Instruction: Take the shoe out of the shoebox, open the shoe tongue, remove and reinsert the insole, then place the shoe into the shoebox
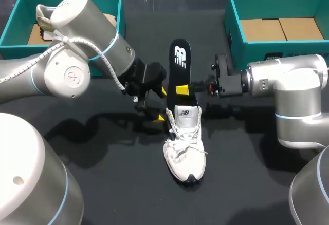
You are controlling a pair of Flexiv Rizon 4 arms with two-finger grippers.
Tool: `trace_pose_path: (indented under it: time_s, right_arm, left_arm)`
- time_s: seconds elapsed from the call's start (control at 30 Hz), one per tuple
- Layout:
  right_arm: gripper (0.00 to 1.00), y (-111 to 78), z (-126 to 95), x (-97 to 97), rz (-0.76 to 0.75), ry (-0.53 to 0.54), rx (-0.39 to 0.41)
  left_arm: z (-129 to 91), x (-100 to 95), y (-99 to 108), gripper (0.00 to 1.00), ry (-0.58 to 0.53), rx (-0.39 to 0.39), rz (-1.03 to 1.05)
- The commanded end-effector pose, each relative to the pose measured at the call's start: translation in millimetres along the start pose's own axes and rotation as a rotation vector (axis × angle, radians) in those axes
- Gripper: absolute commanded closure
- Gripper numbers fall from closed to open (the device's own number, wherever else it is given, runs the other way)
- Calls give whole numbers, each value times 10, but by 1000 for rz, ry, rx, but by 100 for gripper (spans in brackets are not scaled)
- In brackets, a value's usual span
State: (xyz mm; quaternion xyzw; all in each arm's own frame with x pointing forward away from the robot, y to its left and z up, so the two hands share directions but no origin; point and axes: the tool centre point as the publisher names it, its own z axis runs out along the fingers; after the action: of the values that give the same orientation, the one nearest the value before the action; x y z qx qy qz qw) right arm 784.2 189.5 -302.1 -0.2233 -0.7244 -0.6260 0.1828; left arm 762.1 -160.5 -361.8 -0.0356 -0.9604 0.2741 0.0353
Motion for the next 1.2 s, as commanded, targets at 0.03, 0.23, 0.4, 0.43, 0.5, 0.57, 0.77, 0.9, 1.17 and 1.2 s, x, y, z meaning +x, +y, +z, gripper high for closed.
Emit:
trace_pose_path:
  time_s: [0.03, 0.23, 0.4, 0.43, 0.5, 0.57, 0.77, 0.9, 1.17, 1.2]
  right_arm:
    - [100, -124, 35, -32, 25, 2, 1]
    - [100, -373, 26, 11, 77, -11, -14]
    - [100, -543, 11, 52, 113, -21, -27]
    - [100, -571, 11, 61, 120, -23, -28]
    - [100, -619, 10, 80, 129, -24, -33]
    - [100, -646, 7, 93, 134, -25, -37]
    - [71, -555, -1, 152, 105, -24, -33]
    - [62, -459, 5, 173, 75, -23, -23]
    - [62, -276, 27, 186, 28, -22, 1]
    - [62, -264, 28, 184, 26, -23, 2]
  left_arm:
    - [-5, 1, 1, 0, 1, -1, 1]
    - [-5, 1, 1, 0, 1, -1, 1]
    - [-5, 1, 1, 0, 1, -1, 1]
    - [-5, 1, 1, 0, 1, -1, 1]
    - [-5, 1, 1, 0, 1, -1, 1]
    - [-5, 1, 1, 0, 1, -1, 1]
    - [-5, 1, 1, 0, 1, -1, 1]
    - [-5, 1, 1, 0, 1, -1, 1]
    - [-5, 1, 1, 0, 1, -1, 1]
    - [-5, 1, 1, 0, 1, -1, 1]
